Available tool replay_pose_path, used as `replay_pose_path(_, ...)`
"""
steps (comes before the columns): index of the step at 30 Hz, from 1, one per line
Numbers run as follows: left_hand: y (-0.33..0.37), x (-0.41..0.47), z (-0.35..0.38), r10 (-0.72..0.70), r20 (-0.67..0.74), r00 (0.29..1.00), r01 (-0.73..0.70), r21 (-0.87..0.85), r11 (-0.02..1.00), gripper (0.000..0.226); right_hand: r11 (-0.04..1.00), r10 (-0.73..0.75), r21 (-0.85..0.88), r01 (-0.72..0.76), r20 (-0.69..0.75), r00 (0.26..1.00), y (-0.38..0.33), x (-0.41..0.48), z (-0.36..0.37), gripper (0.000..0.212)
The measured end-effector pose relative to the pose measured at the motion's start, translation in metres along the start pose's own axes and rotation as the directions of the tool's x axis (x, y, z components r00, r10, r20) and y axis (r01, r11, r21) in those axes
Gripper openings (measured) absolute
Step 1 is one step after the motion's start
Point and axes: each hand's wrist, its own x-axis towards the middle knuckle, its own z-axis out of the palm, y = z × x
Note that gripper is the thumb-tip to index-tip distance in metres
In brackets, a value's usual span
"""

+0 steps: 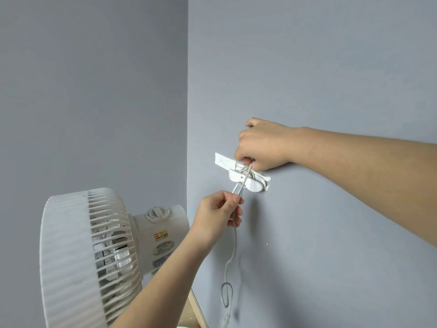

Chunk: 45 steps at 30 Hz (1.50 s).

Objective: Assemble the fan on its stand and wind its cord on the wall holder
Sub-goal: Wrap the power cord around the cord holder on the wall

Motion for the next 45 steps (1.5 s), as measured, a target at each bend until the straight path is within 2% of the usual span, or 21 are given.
replay_pose_path(4,-0.002,-0.001,0.001,0.021,0.019,1.0,-0.021,0.012,1.0,0.019,1.0,0.005,-0.015,-0.005,0.03,1.0,-0.001,-0.001,0.004,0.022)
replay_pose_path(8,-0.006,-0.004,0.011,0.096,0.116,0.989,-0.106,0.089,0.99,0.018,1.0,0.012,0.009,-0.012,0.085,0.996,0.0,-0.003,0.003,0.015)
replay_pose_path(12,-0.011,-0.006,0.022,0.134,0.184,0.974,-0.165,0.164,0.973,0.017,0.999,0.012,0.042,-0.017,0.131,0.991,0.0,-0.003,0.004,0.021)
replay_pose_path(21,-0.01,-0.004,0.029,0.115,0.287,0.951,-0.169,0.173,0.97,0.017,0.99,0.027,0.137,-0.039,0.089,0.996,-0.001,-0.003,0.007,0.013)
replay_pose_path(24,-0.011,-0.005,0.029,0.115,0.292,0.949,-0.189,0.238,0.953,0.02,0.989,0.026,0.141,-0.038,0.088,0.996,-0.001,-0.002,0.008,0.015)
replay_pose_path(27,-0.012,-0.001,0.035,0.121,0.284,0.951,-0.23,0.389,0.892,0.019,0.993,0.03,0.108,-0.041,0.099,0.995,-0.002,-0.001,0.01,0.027)
replay_pose_path(31,-0.018,0.008,0.044,0.125,0.241,0.963,-0.264,0.726,0.635,0.019,0.997,0.038,0.057,-0.044,0.097,0.995,-0.006,0.0,0.013,0.036)
replay_pose_path(34,-0.02,0.014,0.046,0.095,0.163,0.982,-0.189,0.848,0.495,0.016,0.998,0.041,0.054,-0.045,0.078,0.996,-0.008,-0.001,0.014,0.038)
replay_pose_path(39,-0.02,0.021,0.046,0.022,0.048,0.999,-0.053,0.88,0.472,0.015,0.997,0.042,0.057,-0.047,0.088,0.995,-0.012,-0.002,0.016,0.037)
replay_pose_path(45,-0.027,0.025,0.043,-0.021,-0.024,0.999,0.031,0.885,0.464,0.012,1.0,0.022,0.018,-0.024,0.068,0.997,-0.016,-0.003,0.018,0.027)
